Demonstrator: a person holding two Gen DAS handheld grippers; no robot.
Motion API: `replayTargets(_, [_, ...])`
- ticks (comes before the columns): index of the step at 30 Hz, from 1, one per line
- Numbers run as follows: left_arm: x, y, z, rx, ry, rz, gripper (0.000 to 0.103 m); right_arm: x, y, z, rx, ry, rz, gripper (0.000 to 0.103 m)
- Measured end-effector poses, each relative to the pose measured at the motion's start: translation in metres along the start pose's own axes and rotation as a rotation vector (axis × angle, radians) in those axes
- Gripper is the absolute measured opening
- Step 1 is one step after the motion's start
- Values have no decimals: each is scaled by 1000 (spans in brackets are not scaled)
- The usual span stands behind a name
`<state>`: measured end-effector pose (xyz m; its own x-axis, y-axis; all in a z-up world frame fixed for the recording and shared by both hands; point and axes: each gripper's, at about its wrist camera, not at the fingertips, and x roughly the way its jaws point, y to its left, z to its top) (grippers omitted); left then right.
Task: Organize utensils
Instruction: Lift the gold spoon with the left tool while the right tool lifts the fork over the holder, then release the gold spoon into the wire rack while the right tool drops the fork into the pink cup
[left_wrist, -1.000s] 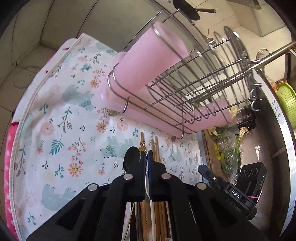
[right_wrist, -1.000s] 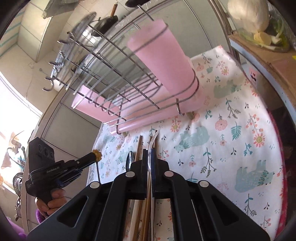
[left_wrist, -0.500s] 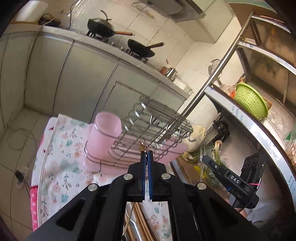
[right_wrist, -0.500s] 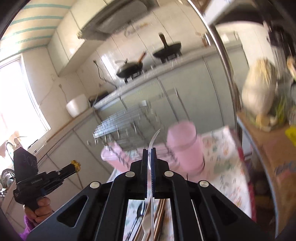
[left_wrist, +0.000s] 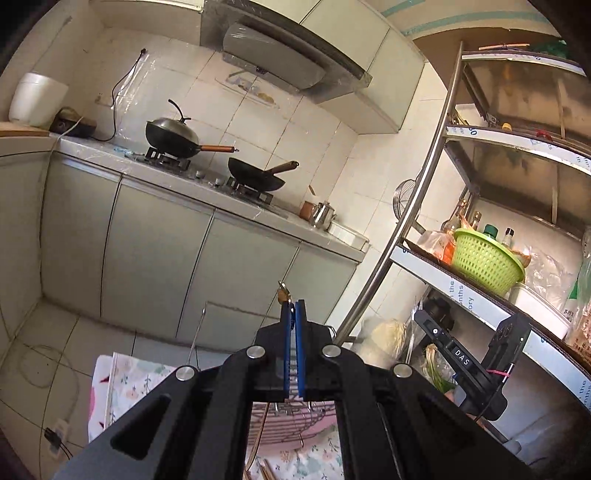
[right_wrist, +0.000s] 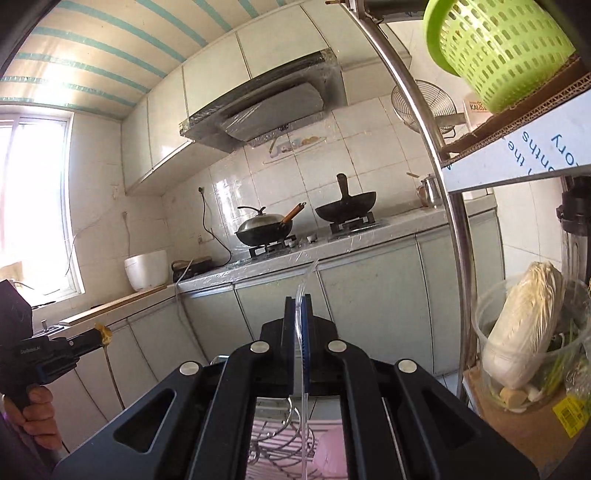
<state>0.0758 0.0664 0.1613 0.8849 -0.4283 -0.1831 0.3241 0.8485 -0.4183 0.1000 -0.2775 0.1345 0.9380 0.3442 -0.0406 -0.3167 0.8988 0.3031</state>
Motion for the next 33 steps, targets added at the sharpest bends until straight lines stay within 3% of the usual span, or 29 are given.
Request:
replayTargets(8, [35,19,21,16,-91,16,2,29,-3,9,-57,-81,-27,4])
replayTargets(15, [59,39,2,49,-130,41,2,51,-14,-12,-88,-85,-73,4])
replayTargets(24, [64,53,-47,60,-22,47,2,46,-33,-50,-8,56,-86,4])
replayTargets(33, [56,64,-75,-29,92,60,4,34,-36,-74,54,233,-114,4])
